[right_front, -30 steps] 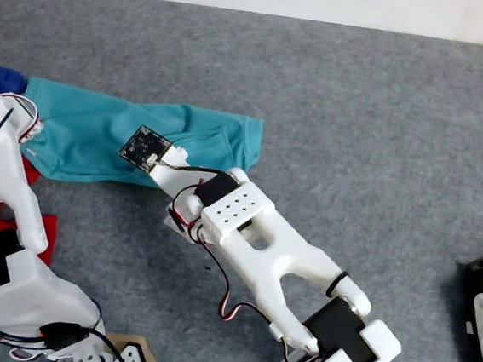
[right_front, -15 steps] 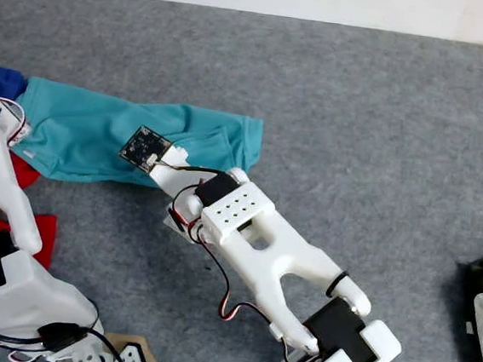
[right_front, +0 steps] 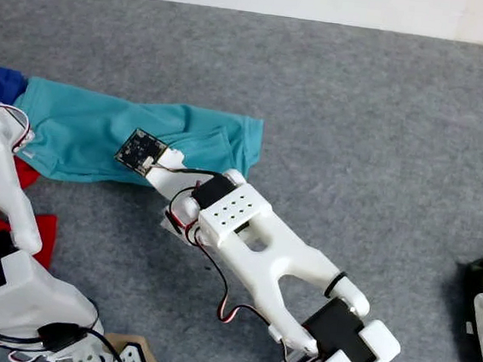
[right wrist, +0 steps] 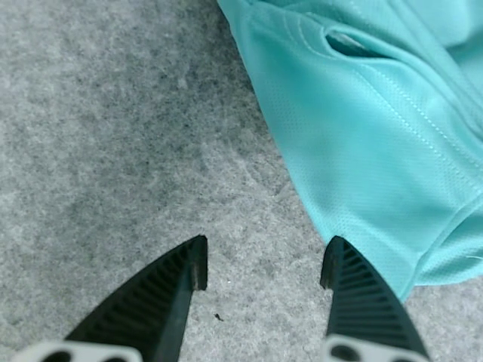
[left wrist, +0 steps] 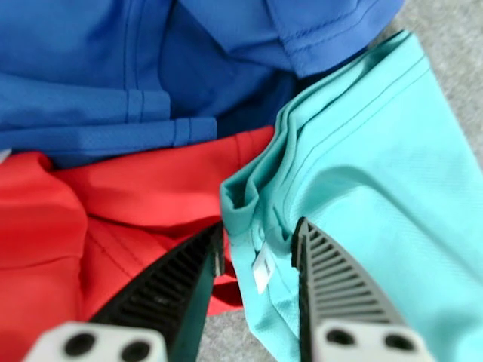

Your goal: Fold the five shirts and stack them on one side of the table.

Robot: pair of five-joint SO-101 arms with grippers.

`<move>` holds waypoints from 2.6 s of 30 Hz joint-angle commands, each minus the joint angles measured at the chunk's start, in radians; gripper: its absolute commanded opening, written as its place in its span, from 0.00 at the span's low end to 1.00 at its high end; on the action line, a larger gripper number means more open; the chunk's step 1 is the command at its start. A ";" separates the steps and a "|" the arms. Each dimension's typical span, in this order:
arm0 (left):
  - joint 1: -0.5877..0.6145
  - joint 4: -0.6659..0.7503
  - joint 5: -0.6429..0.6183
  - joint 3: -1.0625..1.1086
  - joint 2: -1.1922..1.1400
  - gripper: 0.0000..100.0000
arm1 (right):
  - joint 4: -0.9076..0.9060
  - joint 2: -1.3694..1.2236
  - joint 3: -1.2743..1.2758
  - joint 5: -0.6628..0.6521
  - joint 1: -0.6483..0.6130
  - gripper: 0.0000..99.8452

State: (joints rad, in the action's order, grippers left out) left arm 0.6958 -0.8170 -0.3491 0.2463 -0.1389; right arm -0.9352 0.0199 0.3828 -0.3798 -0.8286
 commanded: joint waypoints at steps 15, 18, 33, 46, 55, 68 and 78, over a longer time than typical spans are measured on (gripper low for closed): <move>-0.013 0.109 -0.002 0.035 0.048 0.16 | -0.002 0.004 -0.005 -0.015 -0.012 0.25; -0.022 0.110 -0.002 0.039 0.048 0.14 | -0.002 0.004 -0.005 -0.015 -0.012 0.25; -0.151 0.176 -0.005 0.030 0.062 0.01 | -0.004 0.010 -0.007 -0.014 0.005 0.25; -0.466 0.176 -0.005 -0.062 0.136 0.01 | -0.073 0.308 0.071 -0.008 0.183 0.25; -0.670 0.176 -0.005 -0.053 0.213 0.01 | -0.065 0.456 0.214 0.051 0.344 0.25; -0.912 0.175 -0.002 0.002 0.208 0.01 | -0.045 0.426 0.220 0.097 0.421 0.25; -1.026 0.178 0.000 0.101 0.220 0.01 | -0.044 0.424 0.220 0.097 0.421 0.25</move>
State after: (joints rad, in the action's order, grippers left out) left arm -0.2816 -0.6559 -0.3475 0.3399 0.0176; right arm -0.9966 0.4404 0.6099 -0.2923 -0.4250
